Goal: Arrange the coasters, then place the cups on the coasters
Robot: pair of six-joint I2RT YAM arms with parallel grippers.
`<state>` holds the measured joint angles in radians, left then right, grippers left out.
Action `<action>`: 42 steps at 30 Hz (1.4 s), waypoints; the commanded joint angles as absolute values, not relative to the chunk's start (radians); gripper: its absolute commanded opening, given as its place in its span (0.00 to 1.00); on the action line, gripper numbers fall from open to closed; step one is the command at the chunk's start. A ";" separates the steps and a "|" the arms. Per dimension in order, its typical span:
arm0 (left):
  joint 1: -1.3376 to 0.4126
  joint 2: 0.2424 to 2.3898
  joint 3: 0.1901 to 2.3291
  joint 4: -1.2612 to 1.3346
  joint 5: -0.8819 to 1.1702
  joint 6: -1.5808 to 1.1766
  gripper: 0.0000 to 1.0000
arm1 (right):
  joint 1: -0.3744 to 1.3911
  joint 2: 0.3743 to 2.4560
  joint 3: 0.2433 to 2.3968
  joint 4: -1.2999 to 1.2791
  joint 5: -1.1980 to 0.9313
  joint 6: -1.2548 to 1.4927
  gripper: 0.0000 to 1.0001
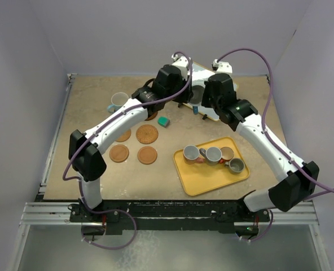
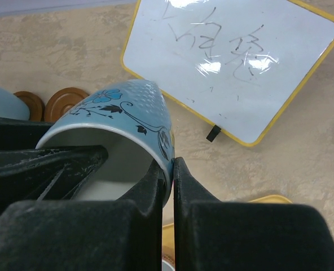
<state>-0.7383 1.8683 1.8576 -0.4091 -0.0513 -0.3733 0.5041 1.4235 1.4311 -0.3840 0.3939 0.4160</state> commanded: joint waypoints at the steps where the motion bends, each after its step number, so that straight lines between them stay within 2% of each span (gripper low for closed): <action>1: -0.744 1.870 1.905 -0.398 -0.078 -0.336 0.26 | 0.509 1.344 1.426 -0.279 0.345 0.448 0.00; 5: -0.744 1.873 1.923 -0.395 -0.065 -0.273 0.04 | 0.509 1.322 1.394 -0.212 0.148 0.437 0.00; 6: -0.744 1.872 1.928 -0.397 -0.068 -0.258 0.03 | 0.510 1.321 1.384 -0.189 0.086 0.432 0.00; 11: -0.744 1.840 1.911 -0.388 -0.104 -0.190 0.03 | 0.509 1.323 1.365 -0.146 -0.072 0.441 0.00; 18: -0.744 1.768 1.851 -0.356 -0.146 -0.123 0.03 | 0.506 1.316 1.332 -0.129 -0.159 0.464 0.30; 27: -0.741 1.685 1.742 -0.298 -0.195 -0.043 0.03 | 0.483 1.302 1.321 -0.126 -0.202 0.446 0.47; 31: -0.727 1.659 1.698 -0.283 -0.204 0.002 0.03 | 0.461 1.289 1.315 -0.121 -0.258 0.424 0.59; 34: -0.692 1.643 1.672 -0.283 -0.182 0.025 0.03 | 0.434 1.266 1.309 -0.131 -0.295 0.378 0.62; 37: -0.616 1.635 1.661 -0.305 -0.078 0.049 0.03 | 0.393 1.229 1.290 -0.136 -0.342 0.324 0.66; 42: -0.502 1.666 1.700 -0.413 0.040 0.119 0.03 | 0.327 1.182 1.266 -0.190 -0.389 0.233 0.67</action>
